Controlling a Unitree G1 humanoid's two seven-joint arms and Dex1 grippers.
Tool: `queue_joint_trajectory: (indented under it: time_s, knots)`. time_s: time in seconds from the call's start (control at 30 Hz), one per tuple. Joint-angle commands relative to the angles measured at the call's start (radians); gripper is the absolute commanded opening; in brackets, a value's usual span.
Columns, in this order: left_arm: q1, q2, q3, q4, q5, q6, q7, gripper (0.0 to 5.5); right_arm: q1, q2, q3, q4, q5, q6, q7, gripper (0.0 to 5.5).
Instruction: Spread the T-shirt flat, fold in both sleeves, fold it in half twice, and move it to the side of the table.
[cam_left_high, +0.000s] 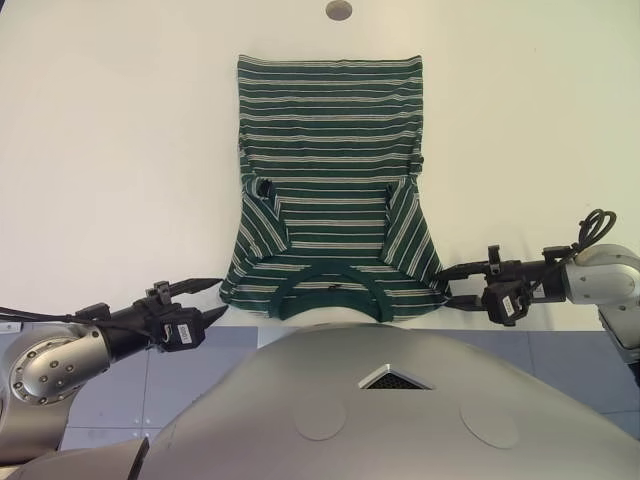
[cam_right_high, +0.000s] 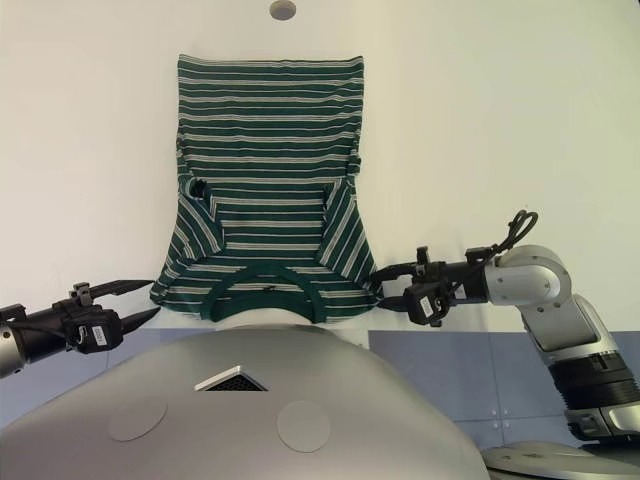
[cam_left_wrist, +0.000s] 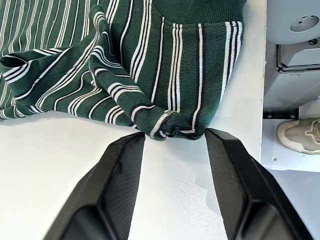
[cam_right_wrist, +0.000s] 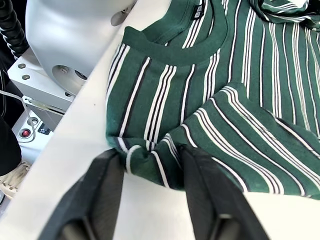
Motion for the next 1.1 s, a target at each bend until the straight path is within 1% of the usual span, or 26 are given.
queue_joint_trajectory:
  time_s: [0.03, 0.13, 0.2, 0.27, 0.4, 0.43, 0.5, 0.57, 0.63, 0.67, 0.7, 0.73, 0.77, 0.8, 0.83, 0.9, 0.93, 1.0, 1.1]
  knots:
    - [-0.015, 0.009, -0.038, 0.021, 0.012, 0.006, 0.007, 1.45, -0.017, -0.022, 0.02, 0.012, -0.016, 0.021, -0.01, 1.06]
    - [-0.021, 0.005, -0.067, 0.037, 0.026, 0.01, 0.019, 0.95, -0.024, -0.035, 0.03, 0.005, -0.005, 0.037, -0.002, 0.54]
    - [-0.023, 0.006, -0.082, 0.042, 0.023, 0.007, 0.022, 0.51, -0.035, -0.038, 0.036, 0.007, -0.003, 0.041, -0.003, 0.08]
    - [-0.03, 0.009, -0.097, 0.046, 0.024, 0.004, 0.025, 0.09, -0.044, -0.038, 0.039, 0.01, -0.003, 0.042, -0.006, 0.0]
    - [-0.03, 0.032, -0.128, 0.071, 0.049, -0.028, 0.023, 0.02, -0.058, -0.045, 0.049, 0.013, 0.016, 0.062, 0.004, 0.0]
    - [-0.031, 0.046, -0.127, 0.078, 0.051, -0.042, 0.019, 0.02, -0.051, -0.06, 0.045, -0.004, 0.051, 0.105, 0.02, 0.0]
    - [-0.027, 0.082, -0.084, 0.045, -0.009, -0.033, -0.015, 0.02, -0.026, -0.129, 0.015, -0.086, 0.193, 0.278, 0.073, 0.0]
    - [-0.02, 0.171, 0.01, -0.011, -0.069, -0.067, -0.098, 0.02, -0.021, -0.242, -0.052, -0.184, 0.38, 0.473, 0.153, 0.0]
    - [-0.055, 0.269, 0.082, -0.062, -0.134, -0.096, -0.19, 0.02, -0.058, -0.327, -0.118, -0.242, 0.525, 0.631, 0.22, 0.0]
    - [-0.095, 0.33, 0.114, -0.086, -0.188, -0.112, -0.241, 0.02, -0.14, -0.367, -0.14, -0.244, 0.619, 0.745, 0.256, 0.0]
    - [-0.153, 0.394, 0.135, -0.095, -0.236, -0.134, -0.282, 0.02, -0.267, -0.386, -0.137, -0.212, 0.693, 0.863, 0.295, 0.0]
    - [-0.249, 0.463, 0.119, -0.083, -0.261, -0.17, -0.299, 0.02, -0.43, -0.372, -0.104, -0.15, 0.733, 0.977, 0.328, 0.0]
    - [-0.332, 0.509, 0.094, -0.069, -0.278, -0.19, -0.303, 0.02, -0.556, -0.345, -0.071, -0.094, 0.74, 1.051, 0.346, 0.0]
    - [-0.479, 0.54, 0.014, -0.026, -0.28, -0.206, -0.292, 0.02, -0.692, -0.289, -0.018, -0.014, 0.712, 1.106, 0.354, 0.0]
    - [-0.648, 0.532, -0.083, 0.041, -0.271, -0.219, -0.297, 0.02, -0.797, -0.235, 0.034, 0.072, 0.67, 1.125, 0.358, 0.0]
    - [-1.018, 0.417, -0.282, 0.29, -0.181, -0.318, -0.345, 0.02, -0.955, -0.12, 0.132, 0.285, 0.565, 1.126, 0.359, 0.0]
    - [-1.14, 0.367, -0.346, 0.416, -0.124, -0.391, -0.356, 0.02, -1.002, -0.075, 0.168, 0.381, 0.519, 1.111, 0.359, 0.0]
    - [-1.311, 0.269, -0.426, 0.662, -0.017, -0.496, -0.317, 0.02, -1.096, 0.036, 0.205, 0.608, 0.413, 1.054, 0.349, 0.0]
    - [-1.446, 0.178, -0.48, 0.955, 0.113, -0.587, -0.184, 0.02, -1.234, 0.184, 0.185, 0.908, 0.32, 0.959, 0.264, 0.0]
